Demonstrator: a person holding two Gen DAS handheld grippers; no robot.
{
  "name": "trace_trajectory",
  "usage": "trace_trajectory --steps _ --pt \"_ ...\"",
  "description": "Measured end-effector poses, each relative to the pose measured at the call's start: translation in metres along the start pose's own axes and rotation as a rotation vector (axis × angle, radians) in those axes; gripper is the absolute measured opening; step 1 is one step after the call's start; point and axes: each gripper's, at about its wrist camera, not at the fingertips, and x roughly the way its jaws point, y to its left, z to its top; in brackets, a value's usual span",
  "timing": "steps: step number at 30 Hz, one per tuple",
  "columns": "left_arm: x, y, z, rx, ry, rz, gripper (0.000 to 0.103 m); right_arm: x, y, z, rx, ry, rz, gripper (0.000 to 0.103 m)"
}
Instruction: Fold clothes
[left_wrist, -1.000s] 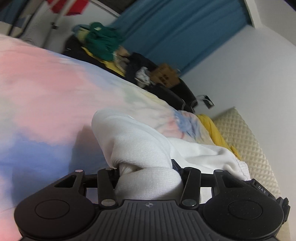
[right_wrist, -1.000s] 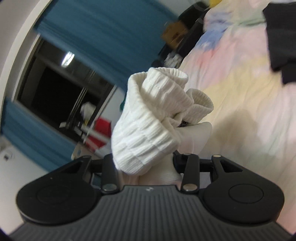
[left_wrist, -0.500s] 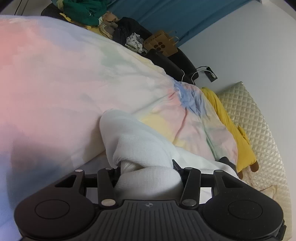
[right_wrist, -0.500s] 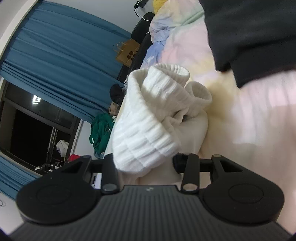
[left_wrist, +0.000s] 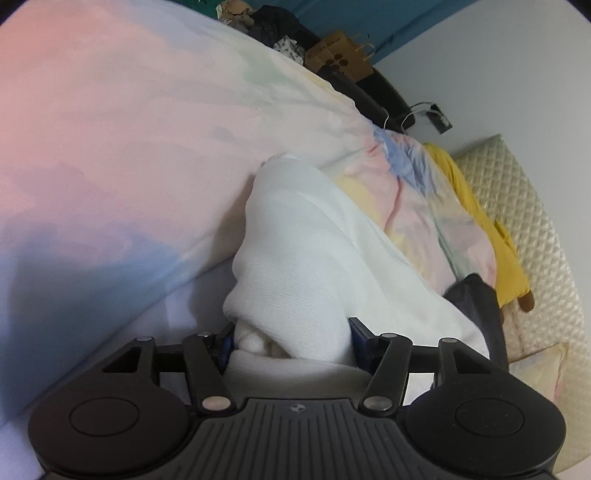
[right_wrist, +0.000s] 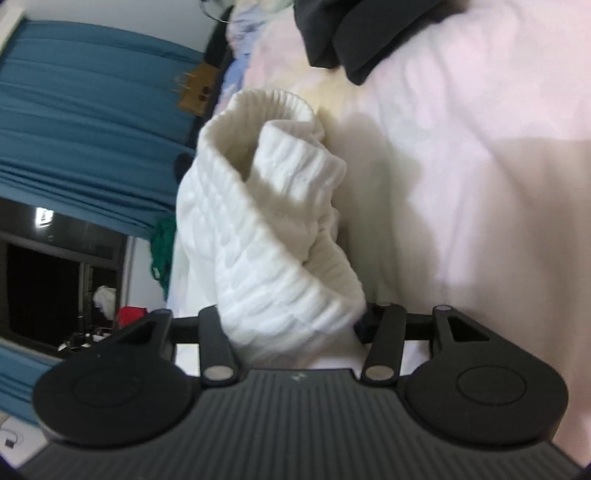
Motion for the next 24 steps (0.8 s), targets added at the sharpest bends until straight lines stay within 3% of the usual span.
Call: trace_trajectory --steps 3,7,11,15,17,19,24 --pt "-0.034 -0.022 -0.002 0.071 -0.022 0.065 0.068 -0.023 0.015 0.000 -0.043 0.014 -0.074 0.054" --pt "-0.090 -0.055 -0.008 0.177 -0.089 0.089 0.077 -0.069 0.046 -0.011 -0.256 -0.001 -0.142 0.054" --pt "-0.147 -0.092 -0.020 0.284 -0.177 0.100 0.087 -0.116 0.085 -0.026 -0.421 -0.040 -0.111 0.054" --pt "-0.199 -0.125 -0.045 0.378 -0.242 0.096 0.088 -0.158 0.124 -0.049 -0.573 -0.090 -0.069 0.059" --pt "-0.225 -0.140 -0.061 0.406 -0.281 0.095 0.103 -0.177 0.139 -0.065 -0.637 -0.124 -0.054 0.069" --pt "-0.259 -0.149 -0.084 0.439 -0.336 0.099 0.103 -0.194 0.151 -0.082 -0.697 -0.170 -0.039 0.086" --pt "-0.306 -0.153 -0.124 0.492 -0.414 0.143 0.103 -0.222 0.164 -0.121 -0.800 -0.227 -0.013 0.084"
